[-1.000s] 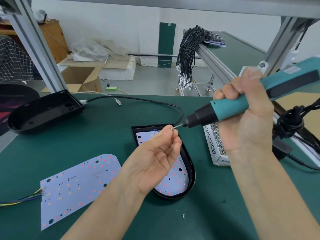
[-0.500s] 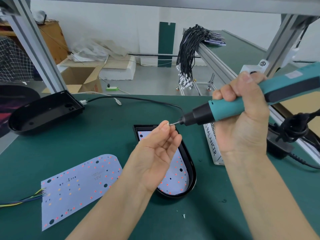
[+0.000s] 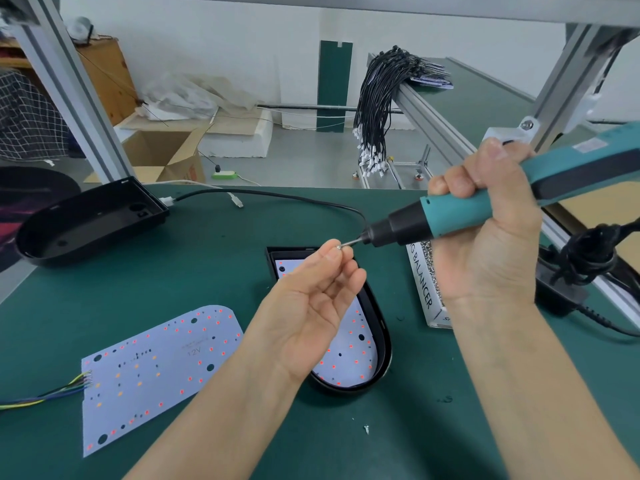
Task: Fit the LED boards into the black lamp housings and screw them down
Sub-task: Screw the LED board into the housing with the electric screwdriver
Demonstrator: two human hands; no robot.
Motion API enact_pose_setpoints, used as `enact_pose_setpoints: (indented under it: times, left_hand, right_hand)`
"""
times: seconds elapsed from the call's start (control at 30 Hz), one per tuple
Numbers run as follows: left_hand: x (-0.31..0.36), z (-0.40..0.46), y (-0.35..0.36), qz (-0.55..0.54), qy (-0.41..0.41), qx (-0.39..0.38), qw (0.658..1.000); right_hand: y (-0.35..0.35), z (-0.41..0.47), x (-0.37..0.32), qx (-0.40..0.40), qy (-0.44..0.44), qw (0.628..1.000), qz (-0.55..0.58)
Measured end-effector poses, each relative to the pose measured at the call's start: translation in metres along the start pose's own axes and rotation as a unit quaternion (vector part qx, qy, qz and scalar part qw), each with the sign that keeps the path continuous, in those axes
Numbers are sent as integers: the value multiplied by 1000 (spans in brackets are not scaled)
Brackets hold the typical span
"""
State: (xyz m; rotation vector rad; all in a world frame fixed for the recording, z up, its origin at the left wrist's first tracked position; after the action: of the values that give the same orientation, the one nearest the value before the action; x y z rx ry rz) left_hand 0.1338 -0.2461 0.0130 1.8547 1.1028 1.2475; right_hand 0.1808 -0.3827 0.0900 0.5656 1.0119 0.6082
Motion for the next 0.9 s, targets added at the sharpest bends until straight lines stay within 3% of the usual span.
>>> enact_pose_setpoints:
  times: [0.9]
  left_hand:
    - [-3,-1,2,0,5,15,1000]
  right_hand:
    - [-3,1,-1,15,7,1000,-4]
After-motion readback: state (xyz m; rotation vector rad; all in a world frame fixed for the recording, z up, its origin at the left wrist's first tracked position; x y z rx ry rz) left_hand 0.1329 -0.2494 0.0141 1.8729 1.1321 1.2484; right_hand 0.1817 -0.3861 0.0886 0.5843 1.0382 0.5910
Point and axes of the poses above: each hand's wrist, its own z-axis towards the middle knuckle, its own y-axis out of the palm, x = y × z, the point moved 4 cm from there along z, towards the middle knuckle, and after that the axes turned 4 degrees about -z, right-handed, at the moved point
